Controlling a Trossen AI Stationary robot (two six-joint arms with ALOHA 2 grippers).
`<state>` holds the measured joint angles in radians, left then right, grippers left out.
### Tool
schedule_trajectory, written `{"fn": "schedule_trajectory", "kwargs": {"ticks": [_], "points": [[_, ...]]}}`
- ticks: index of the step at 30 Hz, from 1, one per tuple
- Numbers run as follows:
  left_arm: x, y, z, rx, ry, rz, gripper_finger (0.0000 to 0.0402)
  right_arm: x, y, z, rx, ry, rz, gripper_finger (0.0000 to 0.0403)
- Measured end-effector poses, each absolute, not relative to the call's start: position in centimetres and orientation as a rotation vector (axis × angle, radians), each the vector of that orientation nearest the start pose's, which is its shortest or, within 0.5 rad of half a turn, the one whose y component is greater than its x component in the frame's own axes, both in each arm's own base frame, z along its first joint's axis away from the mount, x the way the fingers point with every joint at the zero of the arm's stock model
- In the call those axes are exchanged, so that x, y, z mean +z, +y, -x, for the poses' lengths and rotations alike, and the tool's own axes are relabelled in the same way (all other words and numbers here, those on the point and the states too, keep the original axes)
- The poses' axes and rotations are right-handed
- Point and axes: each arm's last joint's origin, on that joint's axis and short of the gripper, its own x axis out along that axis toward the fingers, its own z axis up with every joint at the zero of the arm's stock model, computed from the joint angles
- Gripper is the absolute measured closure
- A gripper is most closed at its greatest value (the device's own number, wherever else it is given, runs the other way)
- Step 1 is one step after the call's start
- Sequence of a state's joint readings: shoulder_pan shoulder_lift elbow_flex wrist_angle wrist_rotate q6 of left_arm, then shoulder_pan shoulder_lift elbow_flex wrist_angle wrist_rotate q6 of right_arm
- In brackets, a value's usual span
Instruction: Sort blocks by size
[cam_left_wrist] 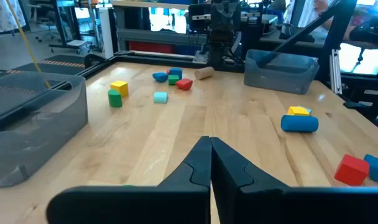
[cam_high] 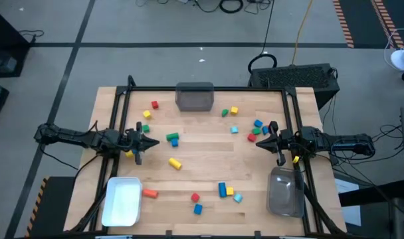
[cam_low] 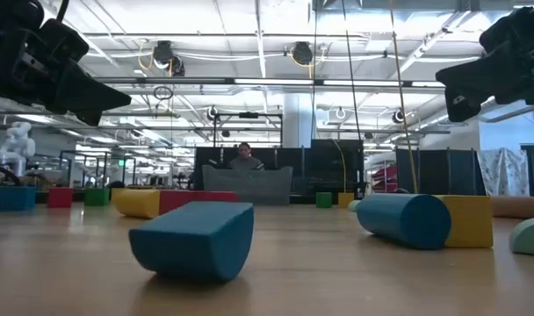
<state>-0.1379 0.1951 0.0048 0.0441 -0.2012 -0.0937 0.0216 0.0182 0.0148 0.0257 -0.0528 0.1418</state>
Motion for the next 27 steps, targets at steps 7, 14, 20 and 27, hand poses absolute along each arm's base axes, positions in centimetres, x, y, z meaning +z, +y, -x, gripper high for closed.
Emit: {"fn": "schedule_trajectory", "kwargs": {"ticks": [7,14,20,27], "points": [[15.32,-0.91,-10.78,0.070,0.141,0.069,0.0398,16.96,0.36,-9.78,0.076,-0.017,-0.141,0.0403],[15.32,-0.91,-10.78,0.070,0.141,0.069,0.0398,16.96,0.36,-9.78,0.076,-0.017,-0.141,0.0403],[15.32,-0.91,-10.78,0.070,0.141,0.068,0.0398,16.96,0.36,-9.79,0.075,-0.018,-0.122,0.0403],[15.32,-0.91,-10.78,0.070,0.141,0.068,0.0398,17.00,0.36,-9.78,0.070,-0.033,0.179,0.0403]]}}
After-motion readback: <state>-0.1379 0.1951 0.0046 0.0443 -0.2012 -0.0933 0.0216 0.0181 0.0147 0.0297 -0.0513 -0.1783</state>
